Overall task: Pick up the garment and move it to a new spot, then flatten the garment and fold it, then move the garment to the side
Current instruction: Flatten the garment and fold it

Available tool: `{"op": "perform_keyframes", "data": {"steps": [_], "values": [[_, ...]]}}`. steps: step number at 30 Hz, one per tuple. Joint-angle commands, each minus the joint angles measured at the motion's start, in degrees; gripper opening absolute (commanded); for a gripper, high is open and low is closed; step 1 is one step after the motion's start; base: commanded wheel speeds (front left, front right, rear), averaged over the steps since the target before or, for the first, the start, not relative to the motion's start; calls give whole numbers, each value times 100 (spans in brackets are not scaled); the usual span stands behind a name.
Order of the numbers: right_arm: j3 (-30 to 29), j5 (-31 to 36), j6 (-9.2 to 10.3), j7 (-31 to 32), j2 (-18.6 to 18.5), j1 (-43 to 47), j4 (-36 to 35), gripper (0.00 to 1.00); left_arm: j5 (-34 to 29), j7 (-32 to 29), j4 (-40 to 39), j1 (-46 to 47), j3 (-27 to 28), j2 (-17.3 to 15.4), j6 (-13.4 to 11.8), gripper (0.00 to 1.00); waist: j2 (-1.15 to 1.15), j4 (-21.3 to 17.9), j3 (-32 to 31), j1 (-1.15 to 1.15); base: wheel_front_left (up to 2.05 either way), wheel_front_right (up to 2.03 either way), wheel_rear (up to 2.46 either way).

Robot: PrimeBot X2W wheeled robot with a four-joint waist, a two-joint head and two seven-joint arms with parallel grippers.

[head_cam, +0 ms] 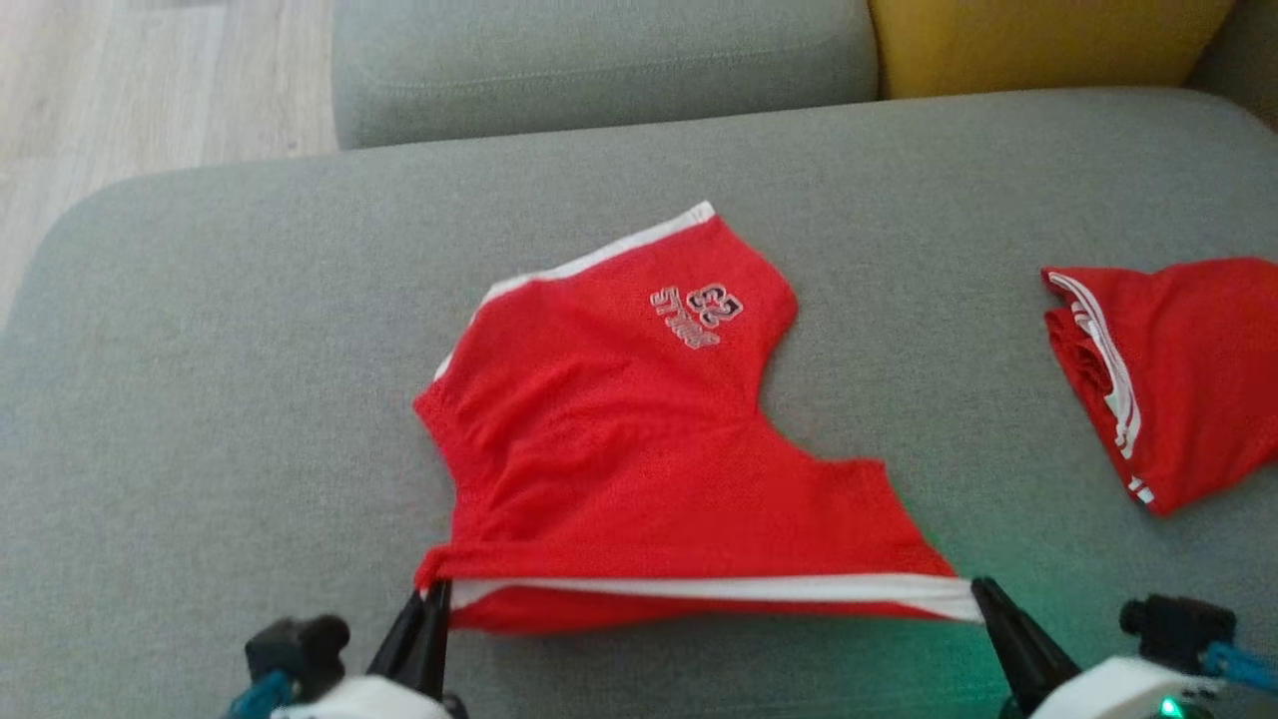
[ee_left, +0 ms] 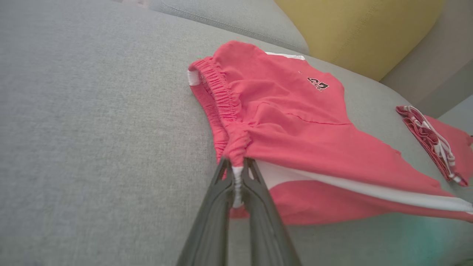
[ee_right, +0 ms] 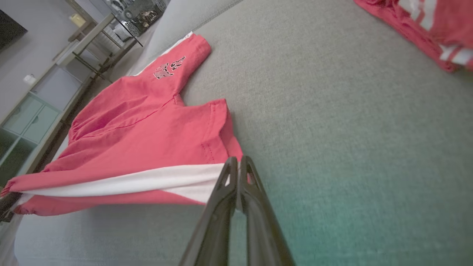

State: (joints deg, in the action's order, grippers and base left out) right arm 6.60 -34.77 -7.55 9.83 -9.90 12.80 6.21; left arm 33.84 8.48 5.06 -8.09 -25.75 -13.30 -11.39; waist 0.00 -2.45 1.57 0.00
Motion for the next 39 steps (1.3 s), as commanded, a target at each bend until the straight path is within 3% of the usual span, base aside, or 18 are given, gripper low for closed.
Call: {"op": "perform_keyframes", "data": {"steps": [1,6,14,19,30,39], "values": [[-131,100,6,39,-122,-70,-254,0,15,13,-242,166,367,-198,-143,0,0,-6,-26,0,0,0,0],[-660,571,6,679,357,292,-1095,0,-4,-283,-984,-156,342,-329,-384,0,0,51,-44,0,0,0,0],[-848,808,6,1023,485,-487,-1323,0,70,-497,-1096,303,439,-417,-328,0,0,153,197,0,0,0,0],[-727,780,6,933,327,-1621,-724,0,225,-520,-841,996,584,-325,-183,0,0,306,511,0,0,0,0],[5,464,6,422,-158,-4350,1351,0,537,-635,661,2857,480,127,480,0,0,800,1267,0,0,0,0],[865,115,6,-216,-399,-5730,3090,0,609,-368,2047,3851,348,567,894,0,0,1158,1591,0,0,0,0]]}}
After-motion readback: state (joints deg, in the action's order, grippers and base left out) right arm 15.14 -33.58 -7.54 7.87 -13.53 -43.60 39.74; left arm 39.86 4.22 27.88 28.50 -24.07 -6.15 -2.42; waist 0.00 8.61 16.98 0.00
